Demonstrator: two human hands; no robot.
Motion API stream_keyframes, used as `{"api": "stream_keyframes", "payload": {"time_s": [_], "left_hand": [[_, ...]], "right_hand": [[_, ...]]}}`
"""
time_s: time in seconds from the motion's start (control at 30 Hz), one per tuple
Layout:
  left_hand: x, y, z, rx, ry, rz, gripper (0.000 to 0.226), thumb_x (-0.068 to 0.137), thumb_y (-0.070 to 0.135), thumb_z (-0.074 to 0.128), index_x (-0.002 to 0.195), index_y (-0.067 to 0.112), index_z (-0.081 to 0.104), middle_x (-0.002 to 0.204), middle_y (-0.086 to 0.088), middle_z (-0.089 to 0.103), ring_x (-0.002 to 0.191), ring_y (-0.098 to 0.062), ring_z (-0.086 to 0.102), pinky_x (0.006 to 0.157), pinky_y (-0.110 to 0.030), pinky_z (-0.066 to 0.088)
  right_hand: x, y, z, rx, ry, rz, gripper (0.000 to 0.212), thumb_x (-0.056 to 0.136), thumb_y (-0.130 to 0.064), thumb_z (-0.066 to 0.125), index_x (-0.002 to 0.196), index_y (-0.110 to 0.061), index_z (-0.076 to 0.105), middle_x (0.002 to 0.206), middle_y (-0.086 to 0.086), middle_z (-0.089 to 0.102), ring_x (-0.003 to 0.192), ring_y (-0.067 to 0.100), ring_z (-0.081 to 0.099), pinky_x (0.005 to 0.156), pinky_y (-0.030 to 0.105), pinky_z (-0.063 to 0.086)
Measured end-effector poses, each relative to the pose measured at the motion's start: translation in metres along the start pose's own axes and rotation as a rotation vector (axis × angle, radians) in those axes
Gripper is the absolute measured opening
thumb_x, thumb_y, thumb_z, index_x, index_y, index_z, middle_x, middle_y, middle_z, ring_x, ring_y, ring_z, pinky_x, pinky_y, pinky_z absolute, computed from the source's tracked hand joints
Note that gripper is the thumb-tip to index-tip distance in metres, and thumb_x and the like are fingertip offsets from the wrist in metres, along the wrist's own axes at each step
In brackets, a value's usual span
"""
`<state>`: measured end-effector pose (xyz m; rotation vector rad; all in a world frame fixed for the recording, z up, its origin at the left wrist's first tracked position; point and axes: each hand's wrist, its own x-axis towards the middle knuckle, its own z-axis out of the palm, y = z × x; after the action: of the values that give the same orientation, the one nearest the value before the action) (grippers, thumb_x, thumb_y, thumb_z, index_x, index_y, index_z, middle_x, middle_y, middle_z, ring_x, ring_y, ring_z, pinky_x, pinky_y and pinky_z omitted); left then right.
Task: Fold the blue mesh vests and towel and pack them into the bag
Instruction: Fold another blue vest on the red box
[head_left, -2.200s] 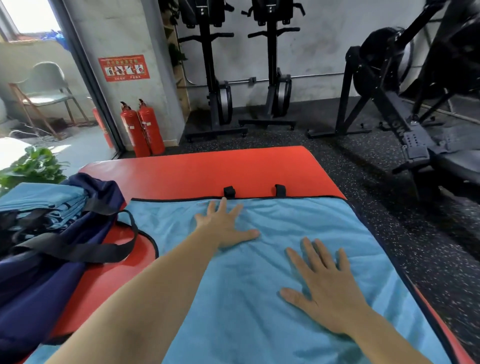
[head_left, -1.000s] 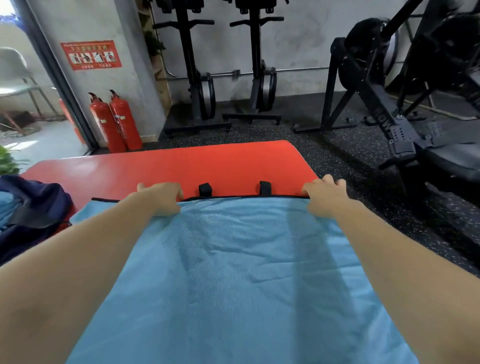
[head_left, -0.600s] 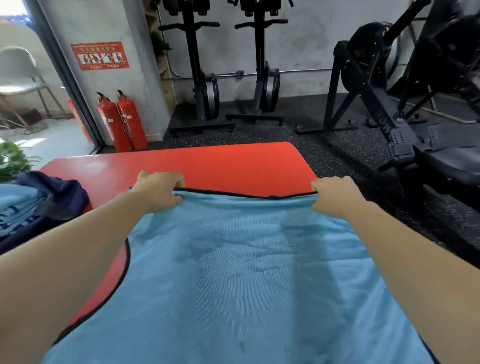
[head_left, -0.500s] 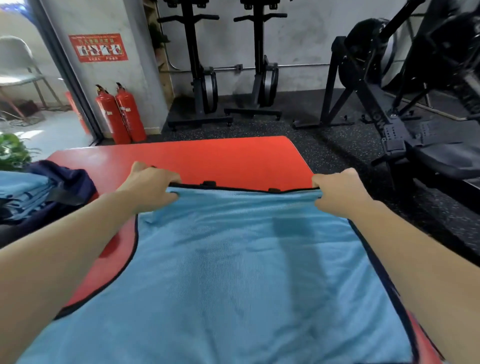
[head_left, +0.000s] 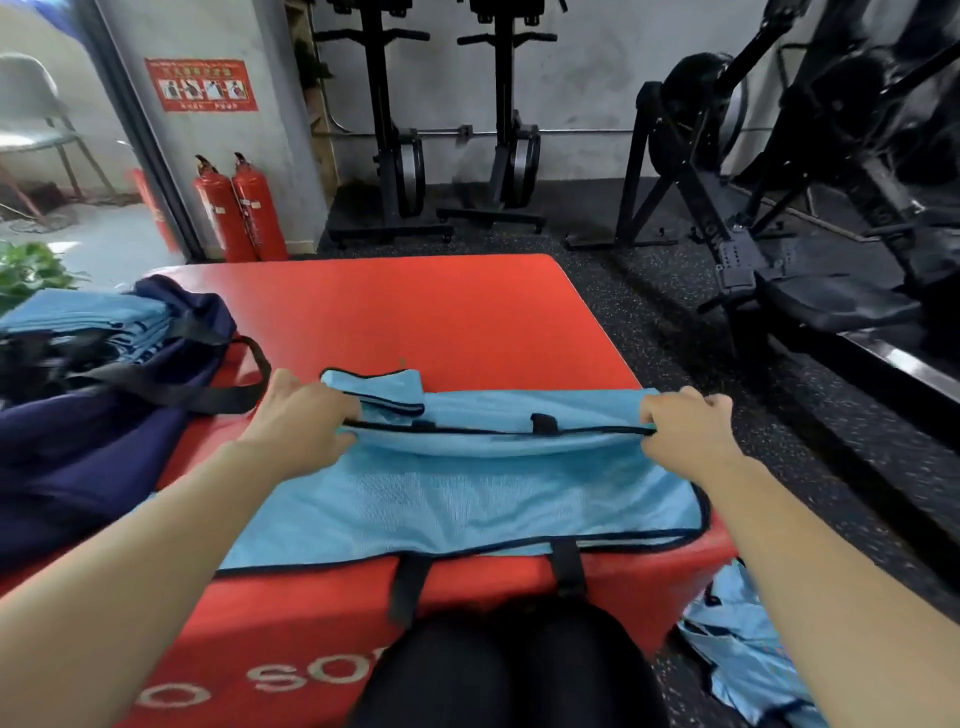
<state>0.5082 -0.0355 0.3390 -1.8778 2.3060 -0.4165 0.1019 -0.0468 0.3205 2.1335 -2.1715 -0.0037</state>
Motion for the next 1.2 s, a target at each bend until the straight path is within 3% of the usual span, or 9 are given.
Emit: {"api": "stream_keyframes", "payload": {"time_s": [0.17, 0.23, 0.43, 0.53, 0.67, 0.87, 0.97, 1.07, 1.2], "left_hand": [[-0.045, 0.018, 0.02, -0.026, -0.125, 0.034, 0.007, 0.087, 0.03, 0.046, 0.086, 0.03, 0.053, 0.084, 0.011, 0.057, 0.082, -0.013, 0.05, 0.082, -0.032, 0.021], [-0.052, 0.026, 0.027, -0.085, -0.14, -0.006, 0.006, 0.083, 0.025, 0.045, 0.083, 0.031, 0.047, 0.084, 0.012, 0.056, 0.082, -0.011, 0.053, 0.077, -0.032, 0.017], [-0.065, 0.029, 0.015, -0.043, -0.129, -0.067, 0.014, 0.082, 0.019, 0.045, 0.09, 0.03, 0.048, 0.082, 0.013, 0.058, 0.086, -0.01, 0.058, 0.103, -0.041, 0.012], [-0.081, 0.039, 0.017, 0.131, -0.149, 0.032, 0.022, 0.086, 0.021, 0.043, 0.101, 0.035, 0.048, 0.093, 0.011, 0.054, 0.085, -0.012, 0.054, 0.112, -0.056, 0.002], [-0.087, 0.049, 0.012, 0.057, -0.248, -0.001, 0.034, 0.087, 0.014, 0.041, 0.114, 0.034, 0.046, 0.104, 0.009, 0.05, 0.077, -0.015, 0.05, 0.111, -0.069, -0.007], [-0.095, 0.06, 0.012, -0.016, -0.289, -0.06, 0.04, 0.083, 0.007, 0.04, 0.116, 0.03, 0.041, 0.105, 0.007, 0.048, 0.091, -0.018, 0.061, 0.108, -0.073, -0.01], [-0.092, 0.06, 0.008, -0.088, -0.29, -0.087, 0.037, 0.082, 0.008, 0.04, 0.111, 0.03, 0.043, 0.1, 0.01, 0.054, 0.094, -0.016, 0.059, 0.11, -0.071, -0.009], [-0.084, 0.064, 0.002, -0.268, -0.184, -0.142, 0.042, 0.083, 0.014, 0.046, 0.121, 0.031, 0.046, 0.099, 0.012, 0.064, 0.105, -0.015, 0.058, 0.116, -0.057, -0.001], [-0.068, 0.082, -0.002, -0.553, -0.173, -0.169, 0.06, 0.083, 0.03, 0.055, 0.14, 0.033, 0.035, 0.111, 0.007, 0.068, 0.111, -0.015, 0.059, 0.107, -0.042, 0.018]], "right_hand": [[-0.039, -0.001, 0.018, -0.017, -0.203, 0.021, 0.022, 0.085, -0.017, 0.054, 0.098, -0.034, 0.055, 0.095, -0.008, 0.048, 0.116, 0.017, 0.042, 0.106, 0.044, 0.021], [-0.045, -0.003, 0.022, 0.003, -0.189, 0.018, 0.024, 0.085, -0.017, 0.054, 0.102, -0.033, 0.058, 0.098, -0.008, 0.052, 0.116, 0.017, 0.043, 0.107, 0.045, 0.021], [-0.062, 0.003, 0.011, 0.005, -0.1, 0.024, 0.02, 0.082, -0.014, 0.055, 0.087, -0.031, 0.047, 0.094, -0.009, 0.053, 0.11, 0.017, 0.047, 0.107, 0.047, 0.02], [-0.074, 0.004, 0.019, -0.039, -0.156, -0.017, 0.02, 0.084, -0.015, 0.054, 0.092, -0.031, 0.045, 0.099, -0.006, 0.042, 0.112, 0.018, 0.046, 0.107, 0.047, 0.022], [-0.083, 0.001, 0.015, 0.033, -0.214, 0.008, 0.025, 0.086, -0.014, 0.051, 0.107, -0.029, 0.051, 0.108, -0.003, 0.04, 0.114, 0.02, 0.046, 0.113, 0.053, 0.015], [-0.095, -0.002, 0.008, 0.087, -0.28, 0.054, 0.034, 0.088, -0.011, 0.047, 0.117, -0.027, 0.056, 0.123, 0.002, 0.049, 0.12, 0.023, 0.048, 0.117, 0.056, 0.003], [-0.099, -0.007, 0.006, 0.038, -0.284, 0.049, 0.033, 0.088, -0.011, 0.045, 0.115, -0.023, 0.06, 0.119, 0.001, 0.058, 0.118, 0.023, 0.052, 0.118, 0.053, 0.007], [-0.096, -0.02, -0.003, 0.0, -0.206, 0.025, 0.03, 0.087, -0.013, 0.045, 0.109, -0.022, 0.063, 0.111, -0.003, 0.065, 0.109, 0.021, 0.058, 0.113, 0.047, 0.019], [-0.088, -0.054, -0.01, 0.346, -0.188, -0.01, 0.039, 0.091, -0.014, 0.046, 0.126, -0.025, 0.059, 0.132, -0.006, 0.059, 0.124, 0.02, 0.051, 0.109, 0.037, 0.031]]}}
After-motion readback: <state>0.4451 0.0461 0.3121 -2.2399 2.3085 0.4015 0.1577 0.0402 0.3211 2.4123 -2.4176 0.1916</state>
